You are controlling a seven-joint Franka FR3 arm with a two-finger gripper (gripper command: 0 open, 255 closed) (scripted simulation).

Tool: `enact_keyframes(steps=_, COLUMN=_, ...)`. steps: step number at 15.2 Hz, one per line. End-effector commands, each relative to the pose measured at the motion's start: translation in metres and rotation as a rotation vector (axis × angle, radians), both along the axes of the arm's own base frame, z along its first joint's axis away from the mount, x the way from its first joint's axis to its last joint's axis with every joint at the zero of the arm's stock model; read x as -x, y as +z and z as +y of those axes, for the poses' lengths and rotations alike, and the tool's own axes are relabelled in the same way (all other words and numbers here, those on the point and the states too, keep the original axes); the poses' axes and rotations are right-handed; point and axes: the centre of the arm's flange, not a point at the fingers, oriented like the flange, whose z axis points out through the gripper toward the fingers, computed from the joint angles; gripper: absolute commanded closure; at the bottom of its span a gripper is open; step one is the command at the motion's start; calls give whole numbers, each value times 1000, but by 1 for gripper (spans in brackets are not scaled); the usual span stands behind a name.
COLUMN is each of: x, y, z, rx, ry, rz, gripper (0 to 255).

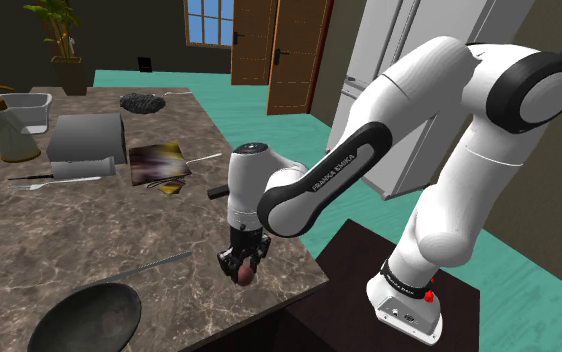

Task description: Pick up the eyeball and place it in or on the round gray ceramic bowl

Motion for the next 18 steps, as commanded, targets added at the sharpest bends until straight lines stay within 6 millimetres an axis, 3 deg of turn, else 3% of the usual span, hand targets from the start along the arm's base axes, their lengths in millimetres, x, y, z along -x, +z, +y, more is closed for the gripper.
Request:
enact_keyframes(steps=1, x=0, y=8, z=0, rx=0, ry=0, rz=0, gripper=255)
enact_keyframes(steps=18, x=0, y=97, z=0, rx=0, ry=0, rz=0, gripper=255)
